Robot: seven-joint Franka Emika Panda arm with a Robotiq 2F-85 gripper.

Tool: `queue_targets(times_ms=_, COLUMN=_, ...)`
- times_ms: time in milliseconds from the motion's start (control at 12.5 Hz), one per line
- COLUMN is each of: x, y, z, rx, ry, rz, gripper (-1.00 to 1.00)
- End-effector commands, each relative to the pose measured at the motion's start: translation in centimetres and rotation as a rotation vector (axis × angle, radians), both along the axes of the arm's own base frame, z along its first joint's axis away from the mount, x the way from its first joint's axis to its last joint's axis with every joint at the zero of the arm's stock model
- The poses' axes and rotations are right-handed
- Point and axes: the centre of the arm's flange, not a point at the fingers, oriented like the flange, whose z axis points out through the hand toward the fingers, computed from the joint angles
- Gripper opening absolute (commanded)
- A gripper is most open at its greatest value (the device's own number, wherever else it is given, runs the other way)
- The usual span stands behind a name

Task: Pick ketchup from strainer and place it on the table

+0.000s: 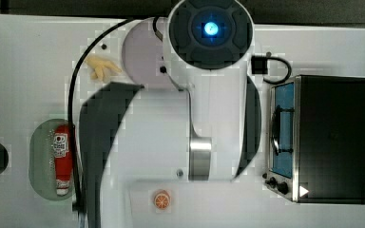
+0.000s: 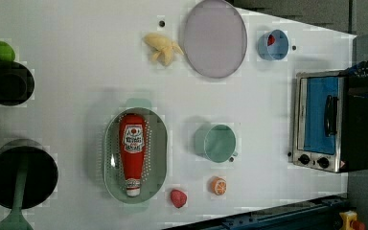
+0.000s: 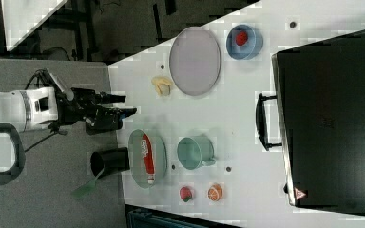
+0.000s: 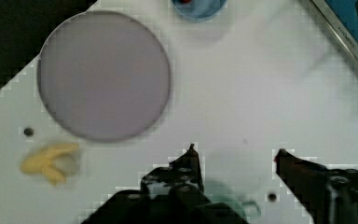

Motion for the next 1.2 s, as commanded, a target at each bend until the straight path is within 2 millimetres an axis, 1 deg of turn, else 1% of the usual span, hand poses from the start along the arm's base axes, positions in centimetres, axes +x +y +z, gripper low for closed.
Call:
queue_targets(times_ms=80, x=-7.5, y=-2.2, z=4.0, rx=0.025, ry=0.035, rz=-0.102, gripper=0.58)
queue_targets(times_ms=160, x=-7.4, y=-1.5, z=3.9, rx=0.024, ry=0.036, rz=-0.089, gripper=0.81)
queue_targets(times_ms=240, x=-7.3, y=-0.2, z=3.7, rx=0.024, ry=0.039, rz=-0.065, gripper=0.99)
queue_targets(times_ms=320, x=-7.2, y=1.8, z=3.4, rx=0.023, ry=0.043, rz=-0.029, gripper=1.00)
queue_targets(times_ms=480, x=-7.1, y=6.9, z=2.6, rx=0.011, ry=0.053, rz=0.068, gripper=1.00)
queue_targets(times_ms=800, x=-7.9, y=19.2, z=0.2, rx=-0.003, ry=0.030, rz=0.297, gripper=1.00)
queue_targets(times_ms=960, x=-8.8, y=24.9, z=-1.5, rx=0.008, ry=0.014, rz=0.405, gripper=1.00)
queue_targets(times_ms=1040, x=-9.3, y=27.4, z=-2.6, rx=0.017, ry=0.017, rz=0.454, gripper=1.00)
queue_targets(times_ms=1200, x=-10.6, y=31.7, z=-5.2, rx=0.039, ry=0.039, rz=0.534, gripper=1.00)
